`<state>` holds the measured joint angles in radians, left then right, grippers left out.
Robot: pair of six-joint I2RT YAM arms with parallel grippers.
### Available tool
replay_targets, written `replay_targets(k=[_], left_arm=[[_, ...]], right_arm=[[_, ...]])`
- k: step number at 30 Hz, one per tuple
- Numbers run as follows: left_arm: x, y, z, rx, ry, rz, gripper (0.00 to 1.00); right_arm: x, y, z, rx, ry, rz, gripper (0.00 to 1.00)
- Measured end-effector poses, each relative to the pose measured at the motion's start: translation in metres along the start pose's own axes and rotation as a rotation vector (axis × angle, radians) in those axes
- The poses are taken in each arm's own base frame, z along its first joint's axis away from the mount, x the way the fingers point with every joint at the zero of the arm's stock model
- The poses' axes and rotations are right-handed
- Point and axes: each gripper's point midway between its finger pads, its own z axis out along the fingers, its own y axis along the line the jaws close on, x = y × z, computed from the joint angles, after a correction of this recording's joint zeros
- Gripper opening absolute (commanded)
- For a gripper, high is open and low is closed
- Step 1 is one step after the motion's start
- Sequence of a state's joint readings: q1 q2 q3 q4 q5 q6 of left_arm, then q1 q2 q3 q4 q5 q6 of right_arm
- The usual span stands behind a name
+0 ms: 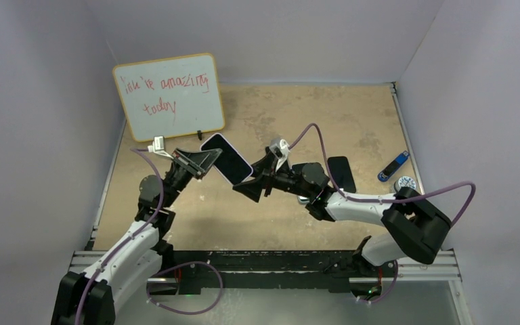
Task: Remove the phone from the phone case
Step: Remove the phone case from the phone.
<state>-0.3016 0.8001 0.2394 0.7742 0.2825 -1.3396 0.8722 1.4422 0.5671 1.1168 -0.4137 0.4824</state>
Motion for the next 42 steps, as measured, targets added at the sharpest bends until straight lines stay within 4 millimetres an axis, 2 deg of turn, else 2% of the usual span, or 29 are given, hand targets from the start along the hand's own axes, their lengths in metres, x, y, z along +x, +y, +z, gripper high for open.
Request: replay_targets(k=[3, 7, 16, 23, 42], left_arm=[[0.000, -0.006, -0.002, 0.018, 0.002, 0.006, 0.00], [0.001, -0.009, -0.004, 0.027, 0.005, 0.009, 0.00], [0.000, -0.011, -0.009, 0.039, -0.009, 0.012, 0.00], [0.000, -0.004, -0.011, 0.023, -0.022, -0.003, 0.00], [-0.004, -0.001, -0.015, 0.038, -0.063, -0.036, 0.00]], right_arm=[[-0.018, 0.005, -0.001, -0.001, -0.064, -0.005, 0.76], [-0.028, 0.006, -0.004, 0.008, -0.104, -0.006, 0.77], [-0.028, 0.005, -0.012, 0.030, -0.138, 0.002, 0.78], [-0.039, 0.010, -0.010, -0.005, -0.193, 0.004, 0.79], [-0.033, 0.013, -0.006, -0.048, -0.201, 0.049, 0.76]])
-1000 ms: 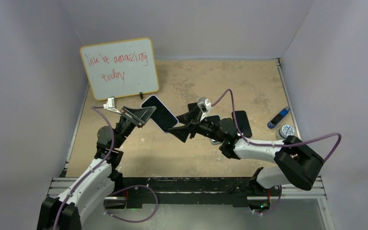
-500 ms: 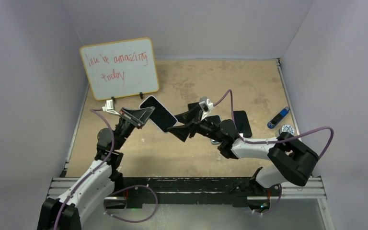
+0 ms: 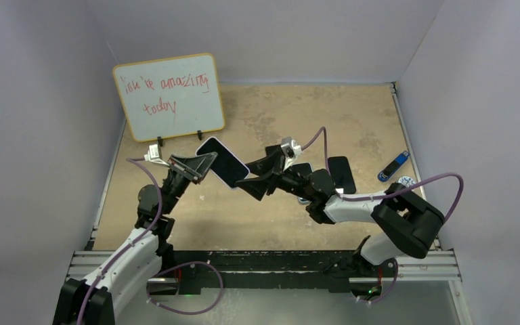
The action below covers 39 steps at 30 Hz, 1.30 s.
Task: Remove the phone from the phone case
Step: Remove the phone case from the phone.
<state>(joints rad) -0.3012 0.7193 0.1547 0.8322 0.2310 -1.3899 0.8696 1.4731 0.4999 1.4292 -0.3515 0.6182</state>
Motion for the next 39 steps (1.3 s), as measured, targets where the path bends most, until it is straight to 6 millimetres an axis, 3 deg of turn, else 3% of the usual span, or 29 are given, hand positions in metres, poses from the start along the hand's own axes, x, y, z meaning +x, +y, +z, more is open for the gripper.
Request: replay_targets(k=[16, 22, 31, 39], left_arm=[[-0.014, -0.008, 0.001, 0.031, -0.076, -0.015, 0.00], [-0.014, -0.010, 0.003, 0.040, -0.077, -0.031, 0.00], [-0.012, -0.012, 0.004, 0.050, -0.063, -0.055, 0.00], [-0.009, -0.010, 0.005, 0.047, -0.043, -0.074, 0.00]], right_arm=[[0.016, 0.002, 0.005, -0.030, 0.015, 0.036, 0.68], [0.014, 0.007, 0.011, -0.061, 0.018, 0.025, 0.56], [0.022, 0.008, 0.016, -0.104, 0.052, -0.016, 0.48], [0.025, 0.006, 0.016, -0.106, 0.057, -0.044, 0.31]])
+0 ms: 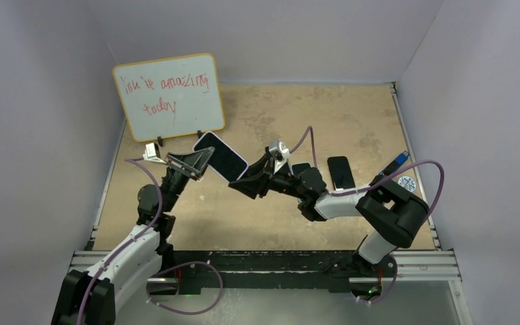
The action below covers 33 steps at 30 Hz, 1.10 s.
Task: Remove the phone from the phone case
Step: Remove the phone case from the phone.
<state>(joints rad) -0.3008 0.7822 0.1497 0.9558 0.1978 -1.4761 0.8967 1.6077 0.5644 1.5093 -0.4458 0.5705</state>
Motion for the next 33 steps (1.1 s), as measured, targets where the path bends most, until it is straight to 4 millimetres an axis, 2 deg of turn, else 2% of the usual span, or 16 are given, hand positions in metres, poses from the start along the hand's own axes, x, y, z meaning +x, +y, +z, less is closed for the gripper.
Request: replay_targets(k=[8, 14, 22, 25, 28, 31, 33], left_arm=[[0.003, -0.006, 0.006, 0.008, 0.039, 0.003, 0.00], [0.010, -0.014, 0.019, 0.017, 0.120, 0.031, 0.00], [0.030, -0.012, 0.025, -0.008, 0.282, 0.119, 0.00], [0.034, -0.016, 0.025, 0.003, 0.350, 0.191, 0.00], [0.032, -0.015, 0.019, -0.004, 0.407, 0.244, 0.00], [0.027, -0.011, 0.014, -0.027, 0.449, 0.300, 0.00], [0.027, -0.011, 0.012, -0.034, 0.486, 0.348, 0.00]], right_arm=[[-0.005, 0.000, -0.001, -0.005, -0.010, -0.094, 0.22], [-0.008, -0.002, -0.004, 0.004, 0.014, -0.222, 0.11], [0.019, -0.030, -0.015, 0.090, 0.155, -0.357, 0.08], [0.026, -0.035, -0.019, 0.104, 0.190, -0.381, 0.14], [0.028, -0.033, -0.020, 0.101, 0.211, -0.387, 0.32], [0.022, -0.030, -0.023, 0.107, 0.205, -0.399, 0.47], [0.017, -0.025, -0.027, 0.108, 0.199, -0.404, 0.53]])
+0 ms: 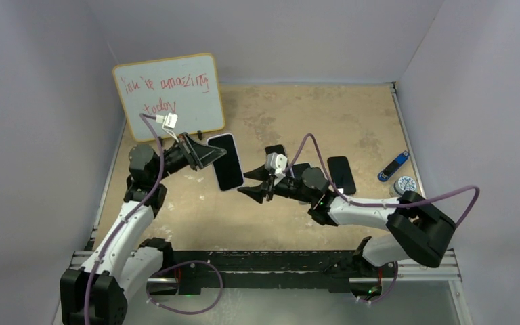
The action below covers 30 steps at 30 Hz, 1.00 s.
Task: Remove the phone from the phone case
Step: Remove the phone case from the phone.
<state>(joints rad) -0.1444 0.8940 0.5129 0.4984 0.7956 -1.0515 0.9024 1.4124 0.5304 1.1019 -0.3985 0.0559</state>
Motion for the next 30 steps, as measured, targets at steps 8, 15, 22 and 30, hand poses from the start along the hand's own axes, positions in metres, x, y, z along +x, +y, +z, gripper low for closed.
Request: replay_targets(k=[8, 15, 22, 30], left_arm=[[-0.001, -0.019, -0.001, 0.027, 0.145, 0.238, 0.00], [0.008, -0.030, -0.007, 0.099, 0.221, 0.336, 0.00], [0.011, -0.042, -0.009, 0.177, 0.240, 0.394, 0.00], [0.011, -0.057, -0.012, 0.261, 0.233, 0.446, 0.00]], right_arm=[[-0.013, 0.013, -0.015, -0.033, 0.015, -0.009, 0.63], [-0.005, 0.028, -0.018, -0.122, 0.070, 0.009, 0.62], [-0.034, 0.038, -0.006, -0.207, 0.025, -0.012, 0.60], [-0.023, 0.037, 0.003, -0.236, 0.059, 0.027, 0.51]])
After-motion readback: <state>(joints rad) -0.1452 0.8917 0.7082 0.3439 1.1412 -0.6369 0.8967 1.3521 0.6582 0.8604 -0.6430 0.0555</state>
